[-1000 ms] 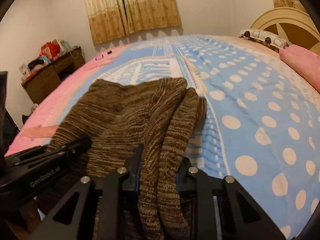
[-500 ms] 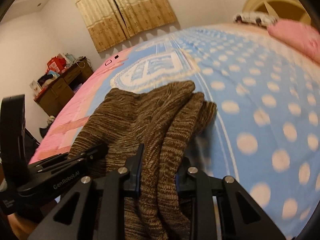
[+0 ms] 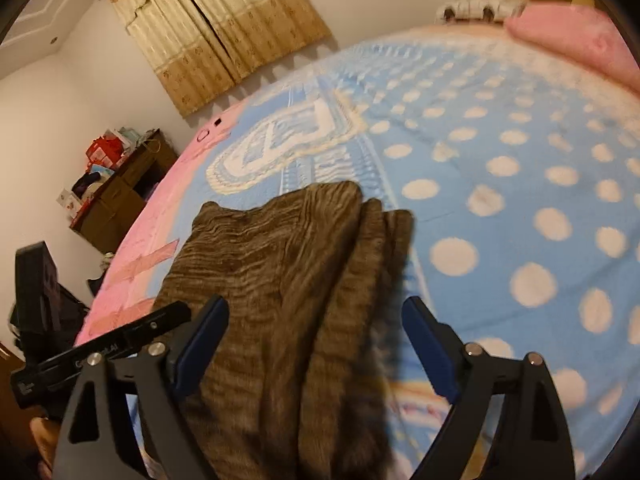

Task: Fold small clothes
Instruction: 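Lift the folded sweater up off the bed with both tools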

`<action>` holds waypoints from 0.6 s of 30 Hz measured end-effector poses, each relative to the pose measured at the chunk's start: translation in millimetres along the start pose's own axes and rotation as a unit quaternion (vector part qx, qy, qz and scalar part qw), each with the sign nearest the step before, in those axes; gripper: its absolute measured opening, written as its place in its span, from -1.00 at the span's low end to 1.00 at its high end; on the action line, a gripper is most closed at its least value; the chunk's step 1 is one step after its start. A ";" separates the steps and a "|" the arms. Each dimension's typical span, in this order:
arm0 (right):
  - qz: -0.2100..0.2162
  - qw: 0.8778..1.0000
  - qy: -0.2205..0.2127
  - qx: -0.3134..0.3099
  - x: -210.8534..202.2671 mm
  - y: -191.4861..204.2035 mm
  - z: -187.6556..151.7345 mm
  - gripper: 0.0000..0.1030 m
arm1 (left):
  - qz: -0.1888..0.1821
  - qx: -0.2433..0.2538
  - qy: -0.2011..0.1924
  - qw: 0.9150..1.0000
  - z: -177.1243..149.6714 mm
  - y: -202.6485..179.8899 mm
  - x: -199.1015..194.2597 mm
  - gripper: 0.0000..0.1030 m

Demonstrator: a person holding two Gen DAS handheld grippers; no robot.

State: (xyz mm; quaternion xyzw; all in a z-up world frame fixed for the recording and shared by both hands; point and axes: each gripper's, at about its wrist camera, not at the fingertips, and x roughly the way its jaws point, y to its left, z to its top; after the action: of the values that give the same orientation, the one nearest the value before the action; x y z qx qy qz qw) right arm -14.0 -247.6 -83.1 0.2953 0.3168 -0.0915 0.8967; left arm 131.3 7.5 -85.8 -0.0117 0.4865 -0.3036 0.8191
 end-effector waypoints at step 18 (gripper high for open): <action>-0.081 0.986 -0.041 -0.137 -4.4 64.6 -32.3 -0.47 | 0.058 0.105 -0.105 0.987 -30.8 -33.6 -49.0 -0.52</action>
State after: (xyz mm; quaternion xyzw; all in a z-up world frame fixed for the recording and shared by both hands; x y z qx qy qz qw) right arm -11.4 -176.4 -70.0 0.1394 0.3121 -0.1317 0.9305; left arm 73.4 13.5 -52.7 0.0707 0.3632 -0.3018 0.8786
